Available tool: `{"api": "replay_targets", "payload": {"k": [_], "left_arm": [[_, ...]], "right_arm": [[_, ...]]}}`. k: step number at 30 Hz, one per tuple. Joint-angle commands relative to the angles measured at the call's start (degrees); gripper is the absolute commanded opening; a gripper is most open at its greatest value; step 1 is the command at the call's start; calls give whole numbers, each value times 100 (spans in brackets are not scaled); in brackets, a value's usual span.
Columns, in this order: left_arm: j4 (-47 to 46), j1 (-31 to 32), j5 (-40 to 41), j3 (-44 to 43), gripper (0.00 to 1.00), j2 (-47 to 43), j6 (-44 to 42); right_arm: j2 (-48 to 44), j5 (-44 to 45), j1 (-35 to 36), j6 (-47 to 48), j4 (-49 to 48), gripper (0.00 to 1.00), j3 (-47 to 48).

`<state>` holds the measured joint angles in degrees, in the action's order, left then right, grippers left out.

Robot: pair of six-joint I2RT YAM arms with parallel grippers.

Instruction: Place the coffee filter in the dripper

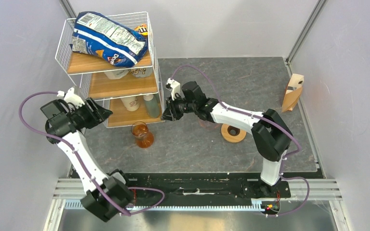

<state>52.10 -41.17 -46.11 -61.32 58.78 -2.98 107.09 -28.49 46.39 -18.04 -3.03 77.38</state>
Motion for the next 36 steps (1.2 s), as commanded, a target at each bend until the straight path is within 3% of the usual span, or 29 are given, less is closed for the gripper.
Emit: {"api": "replay_targets", "payload": {"k": [1,16,36], "left_arm": [[-335,-115,-894,-48,57,455,-772],[-1278,-115,-893,-438,55,1940,-732],[-1698,-102,-839,-583,55,2305,-604]], "right_arm": [[268,-216,-12,-91,-549,28,428],[1320,-385,-327,-193,-281,25,1635],[1988,213,-436,-197,153,24,2668]]}}
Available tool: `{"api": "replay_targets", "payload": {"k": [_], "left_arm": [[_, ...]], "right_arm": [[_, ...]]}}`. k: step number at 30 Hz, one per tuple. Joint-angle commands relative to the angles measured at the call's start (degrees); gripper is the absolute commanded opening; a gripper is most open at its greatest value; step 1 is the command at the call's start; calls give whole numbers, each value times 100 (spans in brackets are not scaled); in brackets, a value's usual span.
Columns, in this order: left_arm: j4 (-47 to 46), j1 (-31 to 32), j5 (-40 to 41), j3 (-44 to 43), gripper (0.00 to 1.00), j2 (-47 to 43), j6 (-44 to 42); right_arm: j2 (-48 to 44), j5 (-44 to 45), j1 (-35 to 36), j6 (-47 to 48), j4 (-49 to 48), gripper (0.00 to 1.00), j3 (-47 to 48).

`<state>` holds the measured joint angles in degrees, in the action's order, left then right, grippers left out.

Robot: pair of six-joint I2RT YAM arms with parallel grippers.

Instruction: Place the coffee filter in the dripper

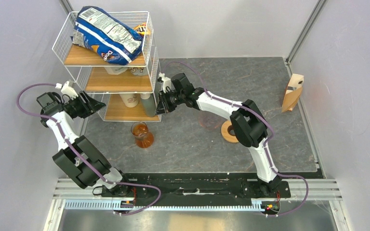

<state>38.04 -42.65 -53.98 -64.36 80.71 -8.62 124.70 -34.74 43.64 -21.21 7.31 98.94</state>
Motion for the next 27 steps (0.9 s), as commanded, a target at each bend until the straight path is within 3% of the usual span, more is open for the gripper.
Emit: {"api": "replay_targets", "payload": {"k": [1,9,18,27], "left_arm": [[-313,38,-52,-271,54,126,-31],[-610,69,39,-315,55,355,130],[-838,120,52,-286,55,465,300],[-982,241,221,-584,55,842,319]], "right_arm": [[263,887,-177,67,-912,24,529],[636,1256,-292,-414,-986,26,1080],[832,1601,-367,-1175,-1421,36,1266],[1215,1644,-447,-1182,-1439,36,2003]]}}
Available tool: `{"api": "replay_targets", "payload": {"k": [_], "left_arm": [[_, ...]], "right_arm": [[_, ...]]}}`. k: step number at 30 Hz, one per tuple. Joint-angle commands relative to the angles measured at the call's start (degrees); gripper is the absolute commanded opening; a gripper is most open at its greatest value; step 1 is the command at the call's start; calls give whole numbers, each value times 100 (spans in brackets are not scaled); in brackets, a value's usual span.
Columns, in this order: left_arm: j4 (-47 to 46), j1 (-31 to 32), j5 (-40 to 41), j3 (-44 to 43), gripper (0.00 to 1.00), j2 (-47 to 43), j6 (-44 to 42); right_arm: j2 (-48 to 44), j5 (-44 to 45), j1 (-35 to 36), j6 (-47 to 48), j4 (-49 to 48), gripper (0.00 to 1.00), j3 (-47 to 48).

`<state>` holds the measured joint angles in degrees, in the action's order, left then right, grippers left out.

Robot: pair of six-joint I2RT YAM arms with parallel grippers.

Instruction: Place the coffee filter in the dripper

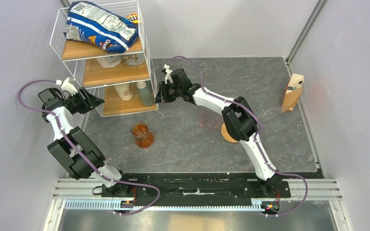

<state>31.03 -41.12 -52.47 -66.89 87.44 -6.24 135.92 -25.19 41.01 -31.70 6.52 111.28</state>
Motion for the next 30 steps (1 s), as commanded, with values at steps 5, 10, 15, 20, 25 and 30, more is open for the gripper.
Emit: {"api": "replay_targets", "payload": {"k": [5,10,15,20,25,30], "left_arm": [[-325,227,106,-790,55,596,12],[-221,398,20,-1357,55,1130,-103],[-189,628,70,-1728,56,1512,-224],[-196,840,215,-2061,56,1844,-268],[-200,982,307,-2382,55,2124,-228],[-237,1031,276,-2304,57,1926,-228]], "right_arm": [[294,722,-250,-112,-1364,36,1070],[479,708,-262,-70,-1387,36,1230],[668,711,-270,-29,-1391,36,1467],[810,764,-278,28,-1369,37,1666],[973,864,-325,78,-1378,37,1914],[790,661,-329,361,-1368,37,1811]]}}
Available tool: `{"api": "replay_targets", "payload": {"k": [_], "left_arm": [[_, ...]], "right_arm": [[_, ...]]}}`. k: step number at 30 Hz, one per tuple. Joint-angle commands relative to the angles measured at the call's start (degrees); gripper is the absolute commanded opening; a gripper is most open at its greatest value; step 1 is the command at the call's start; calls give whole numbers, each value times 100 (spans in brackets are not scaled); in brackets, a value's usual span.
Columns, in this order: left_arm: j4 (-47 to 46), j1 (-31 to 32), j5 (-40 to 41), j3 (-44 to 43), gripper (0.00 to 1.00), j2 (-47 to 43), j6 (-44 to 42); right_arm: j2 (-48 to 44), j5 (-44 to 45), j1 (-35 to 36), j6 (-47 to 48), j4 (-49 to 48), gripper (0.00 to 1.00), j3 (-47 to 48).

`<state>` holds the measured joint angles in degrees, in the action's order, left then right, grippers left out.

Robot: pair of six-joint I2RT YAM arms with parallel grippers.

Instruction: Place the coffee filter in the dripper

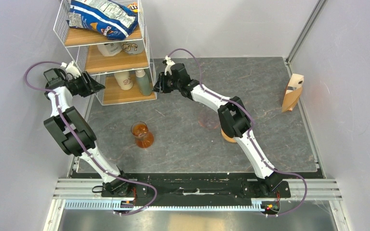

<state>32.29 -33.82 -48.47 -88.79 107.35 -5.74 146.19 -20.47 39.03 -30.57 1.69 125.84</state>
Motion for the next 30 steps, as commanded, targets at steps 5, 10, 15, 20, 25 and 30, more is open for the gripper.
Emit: {"api": "replay_targets", "payload": {"k": [5,10,15,20,25,30], "left_arm": [[-449,301,-154,527,70,-1032,-346],[-317,297,-333,1134,75,-2024,-384],[199,293,-374,1481,79,-2589,-698],[309,132,-259,1895,82,-2945,-566],[-220,-242,-552,2701,79,-3537,-215],[-599,-240,-901,2563,69,-3073,2]], "right_arm": [[-984,-472,-115,613,-881,42,-344],[-1951,-857,-114,925,-938,50,-1448],[-2778,-1086,-76,1329,-618,59,-2239],[-3430,-1095,-63,1544,-291,63,-2938],[-4025,-1039,-62,1679,-182,65,-3588],[-4364,-997,-67,1805,34,66,-3928]]}}
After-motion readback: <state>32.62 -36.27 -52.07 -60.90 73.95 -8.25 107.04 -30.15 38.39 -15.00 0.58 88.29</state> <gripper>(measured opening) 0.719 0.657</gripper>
